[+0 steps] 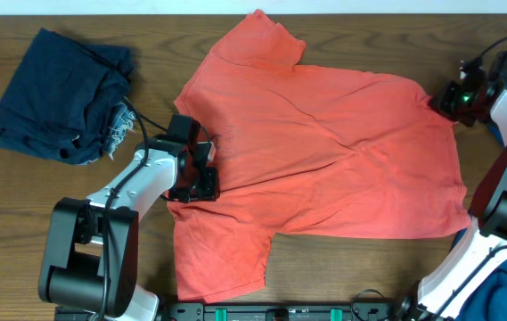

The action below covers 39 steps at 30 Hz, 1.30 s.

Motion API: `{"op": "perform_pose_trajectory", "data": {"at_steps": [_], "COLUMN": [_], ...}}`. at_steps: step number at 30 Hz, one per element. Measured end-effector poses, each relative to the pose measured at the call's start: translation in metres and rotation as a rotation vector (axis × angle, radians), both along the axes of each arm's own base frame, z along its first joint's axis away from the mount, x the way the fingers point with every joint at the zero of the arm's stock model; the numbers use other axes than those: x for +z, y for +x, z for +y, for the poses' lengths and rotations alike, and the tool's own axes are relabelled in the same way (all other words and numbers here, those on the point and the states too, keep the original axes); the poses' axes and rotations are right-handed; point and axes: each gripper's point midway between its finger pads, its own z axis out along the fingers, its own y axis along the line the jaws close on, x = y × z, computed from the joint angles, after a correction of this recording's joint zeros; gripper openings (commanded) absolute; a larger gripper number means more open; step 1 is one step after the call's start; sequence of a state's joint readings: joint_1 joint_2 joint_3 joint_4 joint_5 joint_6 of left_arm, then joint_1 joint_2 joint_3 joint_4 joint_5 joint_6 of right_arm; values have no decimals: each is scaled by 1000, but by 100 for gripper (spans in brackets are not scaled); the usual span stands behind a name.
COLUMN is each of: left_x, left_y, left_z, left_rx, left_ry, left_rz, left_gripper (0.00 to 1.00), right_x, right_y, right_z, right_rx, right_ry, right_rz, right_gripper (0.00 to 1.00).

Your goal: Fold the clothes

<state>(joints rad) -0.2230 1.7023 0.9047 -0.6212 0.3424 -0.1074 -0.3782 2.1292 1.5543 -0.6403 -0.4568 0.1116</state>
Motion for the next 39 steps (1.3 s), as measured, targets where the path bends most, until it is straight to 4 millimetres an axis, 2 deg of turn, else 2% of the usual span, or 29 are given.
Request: {"op": "perform_pose_trajectory", "data": {"at_steps": [3, 6, 7, 8, 11, 13, 15, 18, 20, 26, 30, 34, 36, 39], "left_x": [0, 0, 0, 0, 0, 0, 0, 0, 0, 1, 1, 1, 1, 1], "left_y": [0, 0, 0, 0, 0, 0, 0, 1, 1, 1, 3, 4, 4, 4], "left_z": [0, -1, -1, -1, 0, -1, -1, -1, -1, -2, -2, -3, -3, -3], "left_rx": [0, -1, 0, -1, 0, 0, 0, -1, 0, -1, -1, -1, -1, -1], "left_ry": [-2, -3, -3, -3, -3, -3, -3, -6, -8, -11, -13, -14, -15, -15], "left_rz": [0, 0, 0, 0, 0, 0, -1, -3, -3, -4, -11, -16, -17, -17], "left_gripper": [41, 42, 42, 42, 41, 42, 42, 42, 42, 42, 42, 42, 42, 42], "right_x": [12, 15, 13, 10, 6, 6, 9, 21, 28, 35, 21, -11, -24, -28], "right_y": [-17, -36, -43, -51, -58, -47, -29, 0, 11, 21, 20, 15, 13, 16], "right_z": [21, 41, 49, 57, 67, 67, 61, 44, 33, 9, 4, 11, 20, 36], "right_rx": [45, 111, 134, 158, 205, 223, 220, 187, 156, 97, 87, 102, 124, 165], "right_ry": [20, 29, 27, 19, -32, -83, -128, -187, -209, -236, -226, -168, -115, -22], "right_rz": [57, 125, 158, 197, 237, 197, 121, -6, -59, -109, -84, -25, -8, -41], "right_gripper": [1, 2, 14, 33, 49, 59, 63, 61, 60, 59, 56, 39, 26, 4]}}
